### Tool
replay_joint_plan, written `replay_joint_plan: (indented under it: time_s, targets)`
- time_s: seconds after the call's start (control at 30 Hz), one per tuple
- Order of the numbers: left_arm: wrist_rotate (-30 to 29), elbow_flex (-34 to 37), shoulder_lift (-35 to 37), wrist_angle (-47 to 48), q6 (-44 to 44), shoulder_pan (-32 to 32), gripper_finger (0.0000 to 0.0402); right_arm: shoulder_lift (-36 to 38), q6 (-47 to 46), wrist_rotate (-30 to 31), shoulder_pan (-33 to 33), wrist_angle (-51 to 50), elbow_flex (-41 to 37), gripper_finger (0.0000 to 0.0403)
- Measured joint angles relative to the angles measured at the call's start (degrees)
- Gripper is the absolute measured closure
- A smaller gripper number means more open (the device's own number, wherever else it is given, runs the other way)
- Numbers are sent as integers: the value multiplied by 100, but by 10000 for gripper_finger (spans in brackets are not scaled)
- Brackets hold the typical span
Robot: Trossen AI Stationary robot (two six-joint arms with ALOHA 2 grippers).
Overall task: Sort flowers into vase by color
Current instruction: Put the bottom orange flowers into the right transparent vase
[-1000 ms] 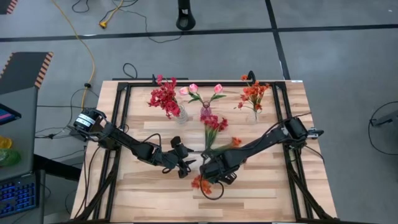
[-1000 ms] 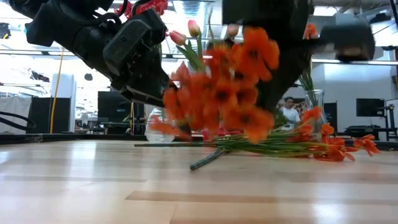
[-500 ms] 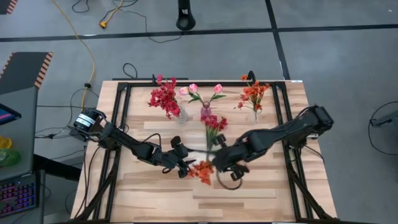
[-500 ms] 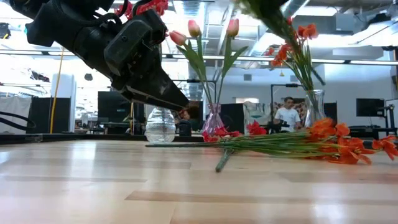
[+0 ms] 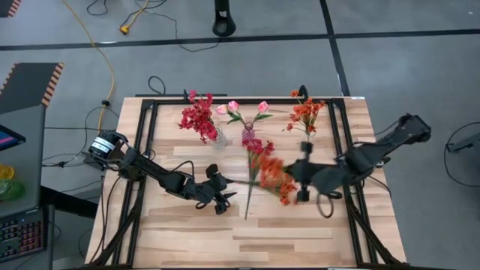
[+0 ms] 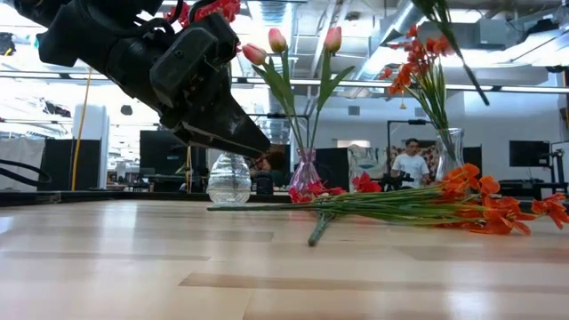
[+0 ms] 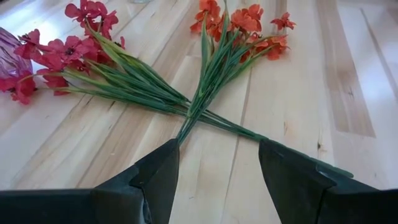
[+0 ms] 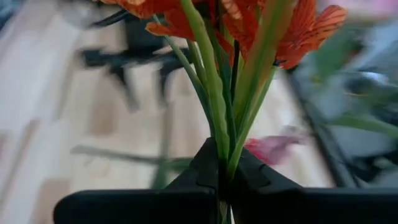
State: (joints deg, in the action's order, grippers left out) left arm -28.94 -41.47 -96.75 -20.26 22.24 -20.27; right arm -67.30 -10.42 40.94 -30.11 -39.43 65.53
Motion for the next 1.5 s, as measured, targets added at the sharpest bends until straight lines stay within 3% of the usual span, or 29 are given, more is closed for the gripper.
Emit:
replay_joint_plan:
  time_s: [0.2, 0.43, 0.67, 0.83, 0.97, 1.27, 1.5]
  targets:
    - [-25, 0, 0, -12, 0, 0, 193, 574, -608, 1965, -724, -345, -69, 363]
    - [-34, 0, 0, -19, 0, 0, 193, 746, -859, 3557, -1448, -1085, -69, 363]
    - [-93, 0, 0, -19, 0, -2, 193, 746, -2396, 4846, -1659, -2753, -69, 363]
    - [-216, 1, 0, -22, 0, -1, 193, 746, -4241, 4901, -1485, -4062, -69, 363]
    - [-297, 0, 0, -23, 0, -1, 193, 746, -5136, 4905, -1190, -4744, -69, 363]
    - [-326, 0, 0, -23, 0, -2, 193, 737, -5727, 4907, -587, -5023, -69, 363]
    - [-336, 0, 0, -23, 0, 0, 193, 482, -6362, 4910, -496, -4988, -155, 363]
